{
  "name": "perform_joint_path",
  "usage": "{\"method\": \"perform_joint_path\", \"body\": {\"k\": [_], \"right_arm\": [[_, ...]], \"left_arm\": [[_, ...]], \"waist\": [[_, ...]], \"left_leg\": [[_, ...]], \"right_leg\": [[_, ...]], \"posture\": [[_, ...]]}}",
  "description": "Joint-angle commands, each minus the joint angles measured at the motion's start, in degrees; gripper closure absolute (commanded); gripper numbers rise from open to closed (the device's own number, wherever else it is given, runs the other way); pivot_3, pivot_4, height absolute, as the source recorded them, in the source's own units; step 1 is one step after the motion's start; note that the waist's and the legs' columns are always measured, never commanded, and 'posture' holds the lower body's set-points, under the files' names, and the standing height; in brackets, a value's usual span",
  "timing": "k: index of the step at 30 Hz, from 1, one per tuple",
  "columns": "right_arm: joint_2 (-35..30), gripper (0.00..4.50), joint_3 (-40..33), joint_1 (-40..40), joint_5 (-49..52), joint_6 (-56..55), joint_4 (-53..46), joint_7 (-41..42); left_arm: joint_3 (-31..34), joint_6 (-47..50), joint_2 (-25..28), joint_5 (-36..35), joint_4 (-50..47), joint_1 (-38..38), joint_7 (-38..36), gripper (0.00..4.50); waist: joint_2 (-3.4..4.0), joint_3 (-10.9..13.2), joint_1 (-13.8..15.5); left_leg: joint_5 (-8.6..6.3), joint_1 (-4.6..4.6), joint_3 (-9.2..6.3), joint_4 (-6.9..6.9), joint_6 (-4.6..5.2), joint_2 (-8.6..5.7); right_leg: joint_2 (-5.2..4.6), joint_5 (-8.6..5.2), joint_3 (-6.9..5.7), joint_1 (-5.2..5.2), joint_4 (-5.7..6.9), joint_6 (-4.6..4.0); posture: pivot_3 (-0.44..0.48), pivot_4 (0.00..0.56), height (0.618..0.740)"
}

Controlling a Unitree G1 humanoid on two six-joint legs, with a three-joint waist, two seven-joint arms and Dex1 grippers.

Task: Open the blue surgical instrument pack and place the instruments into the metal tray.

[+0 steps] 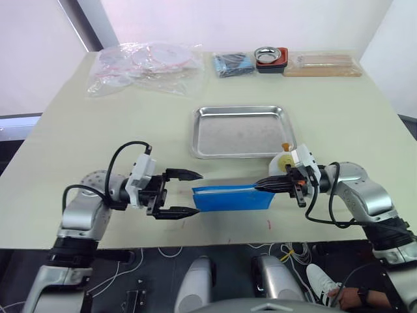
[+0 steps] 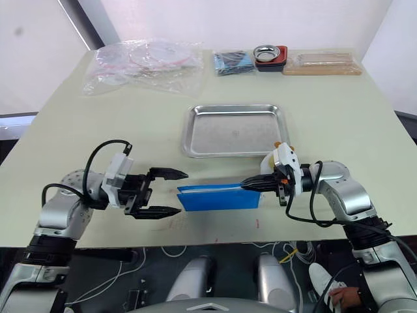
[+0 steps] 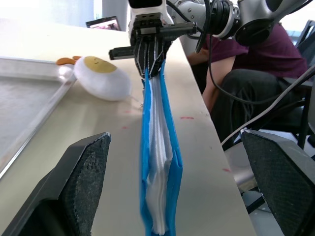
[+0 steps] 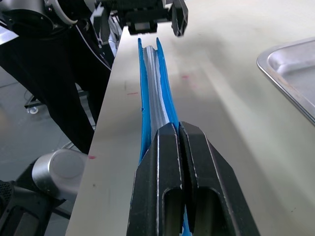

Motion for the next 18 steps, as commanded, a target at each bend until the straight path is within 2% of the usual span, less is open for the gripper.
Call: {"method": "perform_joint_path", "body": {"k": [1, 8, 9, 11, 12, 14, 16, 18], "right_arm": [[0.3, 4.44, 0.2, 0.8, -0.8, 0.0, -1.4, 0.1], [0.6, 4.44, 0.1, 0.8, -1.2, 0.1, -1.5, 0.2], [0.5, 4.5, 0.0, 0.8, -1.2, 0.1, -1.6, 0.2], [0.2, 4.5, 0.0, 1.2, -1.4, 0.0, -1.8, 0.3], [0.1, 4.5, 0.0, 1.4, -1.5, 0.0, -1.8, 0.4], [0.2, 4.5, -0.1, 1.2, -1.6, 0.0, -1.7, 0.4], [0.3, 4.5, -0.3, 1.3, -1.7, 0.0, -1.8, 0.1], [0.3, 4.5, -0.5, 1.4, -1.6, 0.3, -2.0, -0.1]], "left_arm": [[-0.9, -3.0, -1.5, 1.7, 2.6, -1.1, -1.3, 0.0], [-2.1, -5.4, -4.3, 3.4, 7.4, -3.1, -2.1, 0.0], [-2.3, -5.7, -4.7, 3.5, 8.2, -3.4, -2.2, 0.41], [-2.5, -5.8, -5.4, 3.3, 9.1, -3.9, -2.5, 0.54], [-2.6, -5.9, -5.6, 3.3, 9.3, -4.0, -2.7, 1.22], [-2.7, -6.0, -5.7, 3.3, 9.8, -4.3, -3.1, 1.67], [-2.5, -5.9, -6.0, 3.0, 10.1, -4.5, -3.2, 2.49], [-2.4, -6.1, -6.1, 2.9, 10.2, -4.5, -3.3, 3.51]], "waist": [[0.0, 0.0, 0.0], [-0.01, 0.0, 0.0], [-0.01, 0.0, 0.0], [-0.01, 0.0, -0.1], [-0.01, 0.0, 0.0], [-0.01, 0.0, 0.0], [-0.01, 0.0, 0.0], [-0.01, 0.0, 0.0]], "left_leg": [[0.0, 0.0, 0.0, 0.0, 0.0, 0.0], [0.0, 0.0, 0.0, 0.02, 0.0, -0.02], [0.0, 0.0, 0.01, 0.02, 0.0, -0.01], [0.0, 0.0, 0.0, 0.01, 0.0, -0.01], [0.0, 0.0, -0.02, 0.0, 0.0, -0.01], [0.0, -0.02, -0.03, 0.01, 0.0, -0.01], [0.0, -0.01, -0.02, 0.02, 0.0, -0.02], [0.0, -0.01, -0.03, 0.02, 0.0, -0.02]], "right_leg": [[0.0, 0.02, 0.0, 0.0, 0.01, -0.03], [0.0, 0.07, 0.0, 0.0, 0.01, -0.1], [0.0, 0.08, 0.01, 0.0, 0.01, -0.11], [0.0, 0.08, 0.01, 0.0, 0.01, -0.11], [0.0, 0.08, -0.01, 0.0, 0.01, -0.12], [0.0, 0.08, -0.03, 0.0, 0.0, -0.11], [0.0, 0.08, -0.02, 0.0, 0.0, -0.12], [-0.01, 0.08, -0.02, 0.0, 0.01, -0.11]], "posture": [[0.0, 0.15, 0.74], [0.0, 0.15, 0.74], [0.0, 0.15, 0.74], [0.0, 0.15, 0.74], [0.0, 0.15, 0.74], [0.0, 0.15, 0.74], [0.0, 0.15, 0.74], [0.0, 0.15, 0.74]]}}
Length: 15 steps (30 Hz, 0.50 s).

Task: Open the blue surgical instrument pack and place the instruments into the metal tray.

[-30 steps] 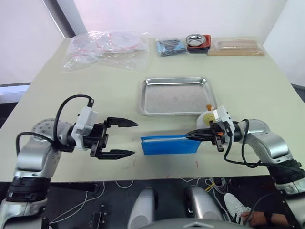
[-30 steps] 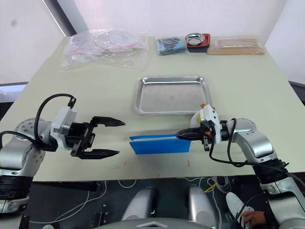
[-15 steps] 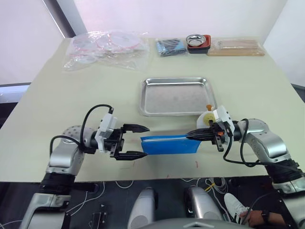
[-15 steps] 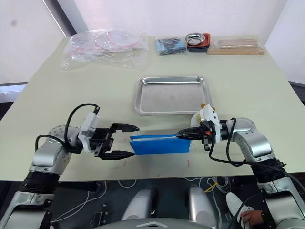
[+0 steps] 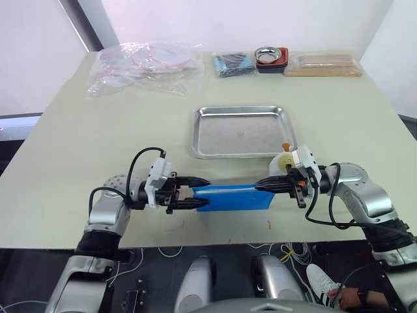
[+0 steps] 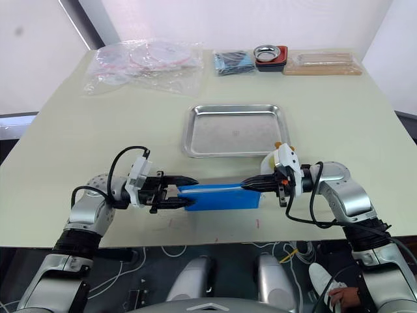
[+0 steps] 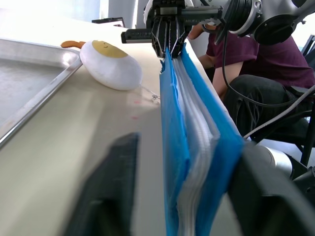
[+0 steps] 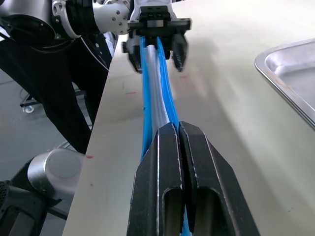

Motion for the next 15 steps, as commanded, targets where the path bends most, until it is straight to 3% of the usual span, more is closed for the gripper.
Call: {"method": "perform_joint_path", "body": {"k": [1, 2, 3, 10, 11, 13, 15], "right_arm": [[-0.1, 4.5, 0.2, 0.9, -0.8, 0.4, -1.4, -0.1], [-0.1, 4.5, 0.1, 1.1, -0.7, 0.6, -1.6, -0.3], [-0.2, 4.5, 0.0, 1.2, -0.6, 0.8, -1.8, -0.4], [-0.5, 4.5, -1.8, 2.0, 0.1, 2.1, -3.0, -2.0], [-0.7, 4.05, -2.4, 2.1, 0.9, 3.0, -3.6, -2.2], [-1.5, 3.61, -3.7, 2.5, 2.3, 4.2, -4.6, -2.1], [-2.6, 2.71, -5.7, 3.1, 4.2, 5.7, -5.8, -1.9]], "left_arm": [[0.3, -1.0, -0.2, -0.6, -0.4, -0.5, -2.7, 3.87], [0.3, -1.1, -0.3, -0.6, -0.4, -0.4, -2.7, 4.35], [0.3, -1.1, -0.3, -0.7, -0.5, -0.3, -2.7, 4.43], [0.6, -1.3, -0.6, -0.9, -0.8, 0.4, -2.3, 4.43], [0.7, -1.3, -0.6, -0.9, -1.0, 0.6, -2.2, 4.5], [0.7, -1.4, -0.7, -0.9, -1.2, 0.9, -2.1, 4.5], [0.7, -1.5, -0.7, -0.9, -1.5, 1.2, -2.0, 4.5]], "waist": [[0.0, 0.0, 0.0], [0.0, 0.0, 0.0], [0.0, 0.0, 0.0], [0.0, 0.0, 0.0], [0.0, 0.0, 0.1], [0.0, 0.0, 0.1], [0.0, 0.0, 0.2]], "left_leg": [[0.0, 0.0, 0.0, 0.0, 0.0, 0.0], [0.0, 0.0, 0.0, 0.0, 0.0, 0.0], [0.0, -0.01, 0.0, 0.0, 0.0, 0.0], [0.0, -0.02, -0.01, 0.0, 0.0, -0.02], [0.0, -0.02, -0.01, 0.0, 0.0, -0.02], [0.0, -0.02, -0.01, 0.0, 0.0, -0.02], [0.0, -0.05, -0.01, 0.0, 0.0, -0.04]], "right_leg": [[0.0, 0.0, 0.0, 0.0, 0.0, 0.0], [0.0, 0.0, 0.0, 0.0, 0.0, -0.01], [0.0, 0.01, 0.0, 0.0, 0.0, -0.01], [-0.02, -0.01, 0.0, 0.0, -0.01, 0.01], [-0.02, -0.01, 0.0, 0.0, -0.01, 0.01], [-0.02, -0.01, 0.0, 0.0, -0.02, 0.01], [-0.05, 0.0, 0.0, 0.0, -0.03, -0.01]], "posture": [[0.0, 0.15, 0.74], [0.0, 0.15, 0.74], [0.0, 0.15, 0.74], [0.0, 0.15, 0.74], [0.0, 0.15, 0.74], [0.0, 0.15, 0.74], [0.0, 0.15, 0.74]]}}
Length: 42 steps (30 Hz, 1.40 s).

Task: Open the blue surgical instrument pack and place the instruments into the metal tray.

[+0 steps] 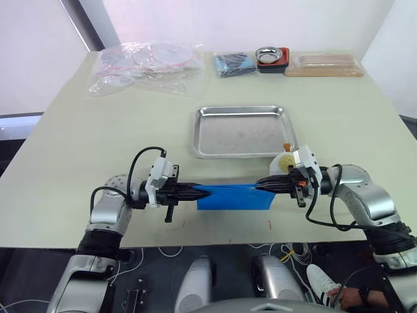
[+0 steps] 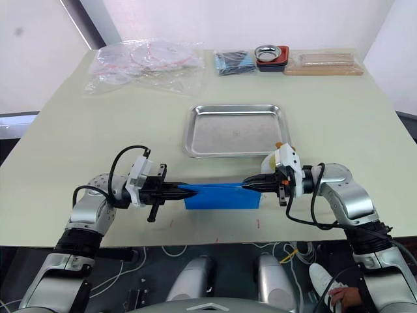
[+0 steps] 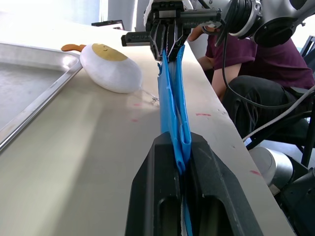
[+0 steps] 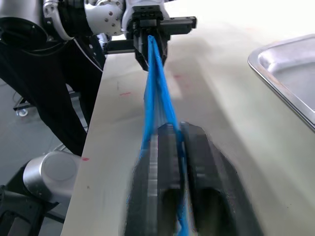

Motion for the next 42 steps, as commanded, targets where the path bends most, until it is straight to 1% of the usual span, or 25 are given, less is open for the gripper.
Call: {"method": "perform_joint_path", "body": {"k": [1, 2, 5, 6, 8, 12, 16, 18, 23, 25, 28, 29, 32, 33, 34, 39, 40, 42], "right_arm": [[-2.6, 2.19, -4.5, 1.1, 3.7, 2.9, -3.4, 0.3], [-3.5, 1.74, -5.6, 1.4, 4.3, 3.5, -3.6, 0.5], [-5.4, 0.14, -8.5, 1.9, 5.4, 4.4, -3.0, 0.4], [-5.4, 0.06, -9.7, 2.0, 6.0, 4.6, -2.6, 0.0], [-5.7, 0.06, -11.3, 2.4, 6.3, 4.2, -1.5, -0.2], [-4.5, 0.06, -14.4, 1.6, 2.8, 0.7, 4.7, -5.6], [-4.0, 0.06, -14.3, 2.4, -1.0, -3.7, 9.4, -7.7], [-3.4, 0.06, -13.8, 3.3, -2.9, -4.2, 11.2, -10.3], [-1.7, 0.06, -14.8, 3.4, -2.9, -1.3, 13.5, -14.9], [-1.4, 0.06, -14.5, 3.9, -1.1, 2.1, 12.5, -14.6], [-0.5, 0.06, -14.4, 4.0, 0.4, 3.7, 11.8, -14.4], [-0.5, 0.62, -14.2, 3.9, 0.4, 3.9, 11.7, -14.0], [-0.6, 1.81, -14.0, 3.9, 0.7, 4.6, 11.0, -13.4], [-0.8, 2.12, -14.2, 4.1, 1.1, 5.0, 10.6, -13.0], [-0.9, 2.32, -14.8, 4.3, 1.9, 5.5, 10.1, -12.6], [-1.7, 4.22, -17.9, 5.4, 6.5, 9.0, 7.6, -10.7], [-1.7, 4.45, -18.3, 5.6, 7.2, 9.7, 7.2, -10.5], [-1.5, 4.45, -20.6, 6.2, 10.6, 11.7, 6.0, -9.9]], "left_arm": [[0.7, -1.0, 0.1, -0.8, -1.6, 0.9, -1.8, 4.5], [0.8, -1.0, 0.1, -0.9, -1.8, 1.1, -1.8, 4.5], [0.8, -1.1, 0.3, -1.0, -2.2, 1.3, -1.8, 4.5], [0.8, -1.4, 0.3, -0.9, -2.1, 1.3, -1.8, 4.5], [0.6, -2.3, 0.4, -0.3, -1.3, 1.0, -2.1, 4.5], [0.5, -2.6, 0.5, -0.2, -1.2, 0.8, -2.0, 4.5], [0.4, -2.4, 0.7, -0.3, -1.8, 1.1, -1.8, 4.5], [0.3, -2.4, 1.0, -0.2, -2.0, 1.2, -2.0, 4.5], [0.5, -2.1, 1.2, -0.2, -2.0, 0.7, -1.6, 4.5], [0.5, -2.2, 1.2, -0.1, -2.0, 0.6, -1.4, 4.5], [0.4, -2.2, 1.2, 0.0, -2.0, 0.6, -1.2, 4.5], [0.4, -2.3, 1.2, 0.0, -2.1, 0.5, -1.2, 4.5], [0.4, -2.3, 1.1, 0.1, -2.1, 0.6, -1.2, 4.5], [0.3, -2.3, 1.1, 0.1, -2.2, 0.6, -1.2, 4.5], [0.3, -2.3, 1.0, 0.2, -2.3, 0.6, -1.1, 4.5], [0.2, -1.8, 1.2, 0.1, -2.8, 0.7, -1.1, 4.5], [0.2, -1.7, 1.2, 0.1, -2.8, 0.6, -1.2, 4.5], [0.1, -1.8, 1.4, 0.3, -2.7, 0.4, -1.3, 4.5]], "waist": [[0.0, 0.0, 0.1], [0.0, 0.0, 0.1], [0.0, 0.0, 0.1], [0.0, 0.0, 0.1], [0.0, 0.0, 0.1], [-0.01, 0.0, 0.1], [0.0, 0.0, 0.0], [0.0, 0.0, 0.0], [0.02, 0.0, -0.1], [0.02, 0.0, -0.1], [0.02, 0.0, -0.1], [0.02, 0.0, -0.1], [0.02, 0.0, -0.1], [0.02, 0.0, -0.1], [0.02, 0.0, -0.1], [0.02, 0.0, 0.0], [0.02, 0.0, 0.0], [0.02, 0.0, 0.0]], "left_leg": [[0.0, -0.01, 0.0, 0.0, 0.0, -0.01], [0.0, -0.02, 0.0, 0.0, 0.0, -0.02], [0.0, -0.02, 0.0, 0.0, 0.0, -0.04], [0.0, -0.02, -0.01, 0.0, 0.0, -0.04], [0.0, -0.02, -0.01, 0.01, 0.0, -0.03], [0.0, -0.02, 0.01, 0.0, 0.0, -0.03], [0.0, -0.02, 0.03, 0.0, 0.0, -0.04], [0.0, -0.02, 0.02, -0.01, 0.0, -0.04], [0.0, -0.02, 0.03, -0.01, 0.0, -0.04], [0.0, -0.01, 0.04, 0.0, 0.0, -0.03], [0.0, -0.01, 0.03, 0.01, 0.0, -0.02], [0.0, 0.0, 0.03, 0.01, 0.0, -0.02], [0.0, -0.01, 0.04, 0.0, 0.0, -0.02], [0.0, -0.01, 0.04, 0.0, 0.0, -0.02], [0.0, -0.01, 0.04, 0.0, 0.0, -0.02], [0.0, -0.02, 0.02, 0.0, 0.0, -0.02], [0.0, -0.03, 0.02, 0.0, 0.0, -0.02], [0.0, -0.03, 0.03, 0.0, 0.0, -0.03]], "right_leg": [[-0.02, 0.0, 0.0, 0.0, -0.01, 0.0], [-0.03, 0.01, 0.0, 0.0, -0.02, -0.01], [-0.05, 0.0, 0.0, 0.0, -0.02, 0.0], [-0.04, 0.0, 0.0, 0.0, -0.01, 0.0], [-0.03, -0.03, -0.01, 0.0, -0.01, 0.05], [-0.03, -0.04, 0.01, 0.0, -0.01, 0.08], [-0.03, -0.01, 0.03, 0.0, -0.01, 0.03], [-0.02, 0.01, 0.02, -0.01, -0.01, 0.0], [-0.01, 0.01, 0.05, -0.01, 0.0, -0.01], [-0.01, 0.01, 0.05, -0.01, 0.0, -0.01], [0.0, 0.01, 0.05, 0.0, 0.0, 0.0], [0.01, 0.01, 0.05, 0.0, 0.0, 0.0], [0.01, 0.0, 0.05, 0.0, 0.0, 0.01], [0.0, 0.0, 0.05, 0.0, 0.0, 0.02], [0.0, 0.0, 0.05, 0.0, -0.01, 0.03], [0.01, -0.01, 0.03, 0.0, -0.01, 0.03], [0.0, -0.01, 0.04, -0.01, -0.01, 0.03], [0.0, -0.02, 0.04, -0.01, -0.02, 0.05]], "posture": [[0.0, 0.15, 0.74], [0.0, 0.15, 0.74], [0.0, 0.15, 0.74], [0.0, 0.15, 0.74], [0.0, 0.15, 0.74], [0.0, 0.15, 0.74], [0.0, 0.15, 0.74], [0.0, 0.15, 0.74], [0.0, 0.15, 0.74], [0.0, 0.15, 0.74], [0.0, 0.15, 0.74], [0.0, 0.15, 0.74], [0.0, 0.15, 0.74], [0.0, 0.15, 0.74], [0.0, 0.15, 0.74], [0.0, 0.15, 0.74], [0.0, 0.15, 0.74], [0.0, 0.15, 0.74]]}}
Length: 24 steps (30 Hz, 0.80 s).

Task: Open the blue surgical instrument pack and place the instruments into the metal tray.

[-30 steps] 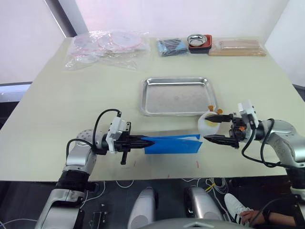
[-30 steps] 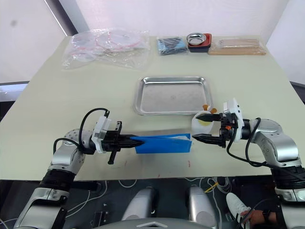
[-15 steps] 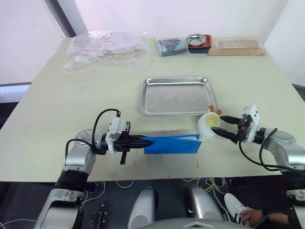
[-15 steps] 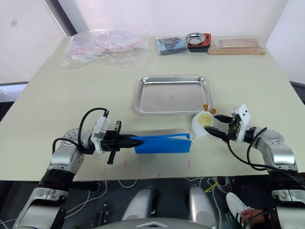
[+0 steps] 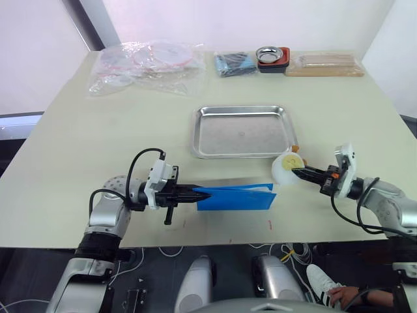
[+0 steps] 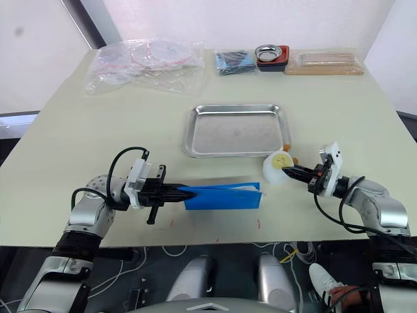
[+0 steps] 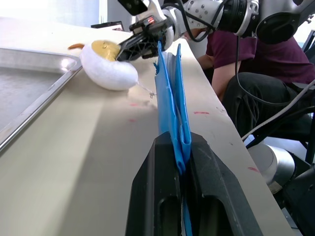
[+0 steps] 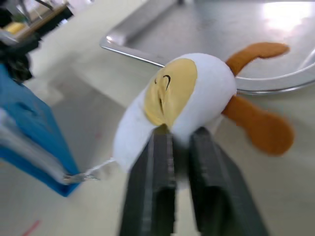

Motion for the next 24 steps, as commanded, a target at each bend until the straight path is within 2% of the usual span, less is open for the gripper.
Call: {"method": "perform_joint_path", "body": {"k": [1, 9, 14, 19, 24], "right_arm": [[-0.5, 4.45, -5.3, 0.7, 6.6, 3.3, -3.9, 1.3], [0.4, 4.45, -12.1, -0.5, 17.6, 9.7, -6.8, 0.0], [0.6, 4.45, -13.4, -1.2, 22.9, 13.3, -10.1, -1.6], [2.4, 4.45, -10.7, -3.1, 24.6, 14.8, -15.8, -4.9], [4.4, 4.45, -5.1, -5.5, 20.6, 13.2, -20.0, -7.3]], "left_arm": [[0.0, 0.1, 0.9, 0.3, -1.4, -0.8, -1.4, 4.5], [-0.1, -0.7, 1.2, 1.2, 0.4, -2.5, -2.1, 4.5], [-0.3, -0.2, 1.3, 1.2, 1.1, -3.3, -2.3, 4.5], [-0.7, -0.6, 1.2, 1.7, 2.0, -4.2, -2.7, 4.5], [-0.9, -0.6, 1.1, 2.0, 2.6, -4.9, -2.8, 4.5]], "waist": [[0.0, 0.0, 0.0], [0.0, 0.0, 0.0], [0.0, 0.0, 0.0], [0.01, 0.0, 0.0], [0.01, 0.0, 0.0]], "left_leg": [[0.0, 0.0, 0.0, 0.0, 0.0, 0.0], [0.0, 0.0, -0.01, 0.0, 0.0, 0.0], [0.0, -0.02, -0.02, -0.01, 0.0, 0.0], [0.0, -0.03, -0.03, -0.01, 0.0, 0.0], [0.0, -0.04, -0.03, -0.01, 0.0, 0.0]], "right_leg": [[0.0, -0.02, 0.0, 0.0, 0.0, 0.03], [0.01, -0.08, -0.01, 0.0, 0.01, 0.13], [0.01, -0.07, -0.01, 0.0, 0.0, 0.12], [0.01, -0.08, -0.02, -0.01, 0.0, 0.14], [0.01, -0.09, -0.02, -0.01, -0.01, 0.16]], "posture": [[0.0, 0.15, 0.74], [0.0, 0.15, 0.74], [0.0, 0.15, 0.74], [0.0, 0.15, 0.74], [0.0, 0.15, 0.74]]}}
